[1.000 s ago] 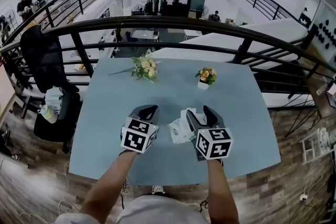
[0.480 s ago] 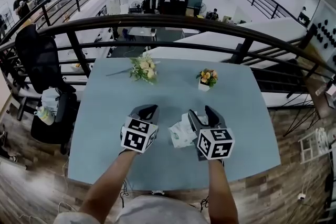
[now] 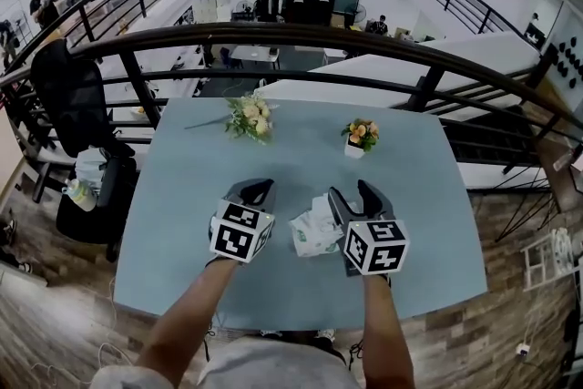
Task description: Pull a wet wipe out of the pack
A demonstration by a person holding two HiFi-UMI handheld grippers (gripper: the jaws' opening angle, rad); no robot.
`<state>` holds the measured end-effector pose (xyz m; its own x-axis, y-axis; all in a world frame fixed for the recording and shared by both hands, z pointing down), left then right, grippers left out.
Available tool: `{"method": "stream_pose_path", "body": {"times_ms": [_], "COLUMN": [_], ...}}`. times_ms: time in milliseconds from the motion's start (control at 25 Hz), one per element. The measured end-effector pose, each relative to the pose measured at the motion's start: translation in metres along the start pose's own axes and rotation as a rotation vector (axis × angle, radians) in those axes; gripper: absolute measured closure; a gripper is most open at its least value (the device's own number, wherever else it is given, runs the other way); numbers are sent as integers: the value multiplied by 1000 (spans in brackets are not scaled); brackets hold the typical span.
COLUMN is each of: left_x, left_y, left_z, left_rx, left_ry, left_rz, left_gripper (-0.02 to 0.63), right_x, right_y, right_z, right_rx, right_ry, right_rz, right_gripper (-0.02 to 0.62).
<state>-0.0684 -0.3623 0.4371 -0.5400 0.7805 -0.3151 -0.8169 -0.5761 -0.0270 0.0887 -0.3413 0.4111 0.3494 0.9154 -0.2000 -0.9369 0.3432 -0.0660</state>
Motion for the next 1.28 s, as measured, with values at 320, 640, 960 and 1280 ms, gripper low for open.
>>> {"method": "stream_pose_path", "body": {"times_ms": [320,640,960,1280], "left_x": [-11,-21,-24,-20], "left_y": [-22,-42,-54,-54], "left_z": [-6,-11,-16,-12], "left_rx": [11,10,2,3], "left_ry": [10,14,9,16], "left_rz": [-65,-117,-126,-127], "left_gripper": [611,612,612,612], "right_x": [2,5,9,10], "right_y": [-23,-44,-55,-49], "right_z": [1,3,6,14], "right_rx": [5,14,32,38], "right_ry": [10,23,42,68], "right_rz": [-76,-130,-134,-146], "right_gripper": [344,344,344,344]}}
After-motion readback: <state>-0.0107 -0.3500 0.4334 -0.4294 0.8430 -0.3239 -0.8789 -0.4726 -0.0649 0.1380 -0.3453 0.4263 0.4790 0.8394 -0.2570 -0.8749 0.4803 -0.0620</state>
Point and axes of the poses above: the fingertips, and each gripper's own axes: x backward along the fingers, y to its left, z out of its underside, the point moved 1 cm from there along x, backward along the fingers, and after that the axes turned 5 degrees about -y, right-handed, at the moved point
